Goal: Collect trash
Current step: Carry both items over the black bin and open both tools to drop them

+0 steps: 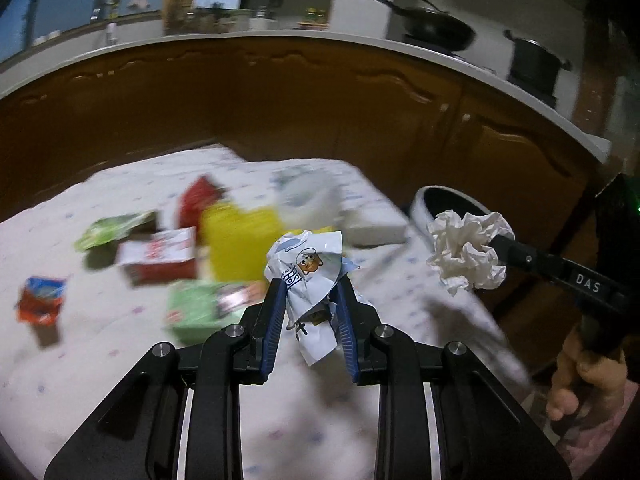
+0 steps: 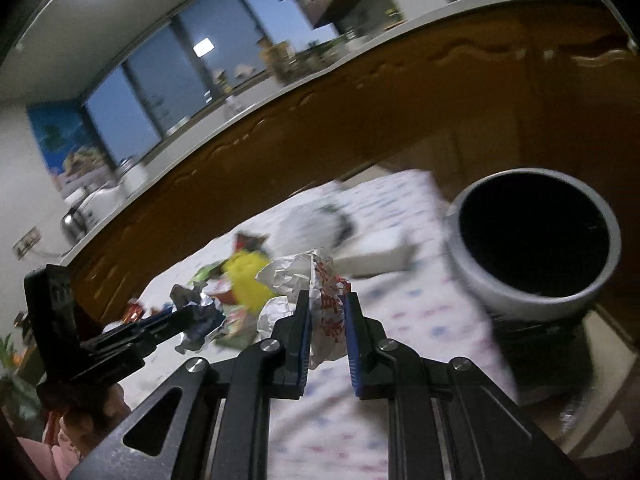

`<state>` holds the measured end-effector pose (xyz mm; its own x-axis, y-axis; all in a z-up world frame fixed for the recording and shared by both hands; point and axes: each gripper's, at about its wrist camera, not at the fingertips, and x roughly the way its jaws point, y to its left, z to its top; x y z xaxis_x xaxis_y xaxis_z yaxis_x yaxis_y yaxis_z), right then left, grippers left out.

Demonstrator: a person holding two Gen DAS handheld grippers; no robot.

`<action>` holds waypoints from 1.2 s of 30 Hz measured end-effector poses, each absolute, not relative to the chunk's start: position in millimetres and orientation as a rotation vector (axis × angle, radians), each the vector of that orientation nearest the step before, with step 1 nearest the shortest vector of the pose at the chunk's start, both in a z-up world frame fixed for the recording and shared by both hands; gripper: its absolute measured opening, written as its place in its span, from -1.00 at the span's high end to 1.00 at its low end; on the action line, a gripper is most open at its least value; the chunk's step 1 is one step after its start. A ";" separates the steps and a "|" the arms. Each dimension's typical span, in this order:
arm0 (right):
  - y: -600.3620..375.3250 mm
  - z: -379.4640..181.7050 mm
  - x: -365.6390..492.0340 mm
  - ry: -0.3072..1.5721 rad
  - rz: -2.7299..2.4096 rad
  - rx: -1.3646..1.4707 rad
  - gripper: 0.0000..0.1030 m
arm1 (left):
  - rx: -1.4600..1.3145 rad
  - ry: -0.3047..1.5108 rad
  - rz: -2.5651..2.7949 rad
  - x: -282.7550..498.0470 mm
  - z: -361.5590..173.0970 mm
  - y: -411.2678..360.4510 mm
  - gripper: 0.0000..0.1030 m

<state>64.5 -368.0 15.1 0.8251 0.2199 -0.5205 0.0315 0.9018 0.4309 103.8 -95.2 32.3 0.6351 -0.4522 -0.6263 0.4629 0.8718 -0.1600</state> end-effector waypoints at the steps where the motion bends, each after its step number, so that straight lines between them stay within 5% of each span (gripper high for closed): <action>1: -377.3 17.0 61.1 0.588 0.079 0.443 0.70 | 0.021 0.711 -0.549 107.9 34.5 -109.7 0.53; 16: -489.9 7.9 83.5 0.601 -0.168 0.475 0.70 | 0.059 0.789 -0.804 165.0 43.3 -296.6 0.52; 30: -524.6 -27.2 112.6 0.730 -0.230 0.471 0.69 | 0.152 0.980 -0.847 201.9 -7.9 -370.2 0.49; 36: -529.3 -31.9 118.9 0.752 -0.231 0.484 0.60 | 0.161 0.991 -0.849 202.9 -9.0 -376.2 0.18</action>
<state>118.9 -529.3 -31.9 0.7122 -0.0304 -0.7014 0.3692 0.8659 0.3374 202.9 -376.2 -9.0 0.2644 -0.5560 -0.7880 0.6936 0.6774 -0.2452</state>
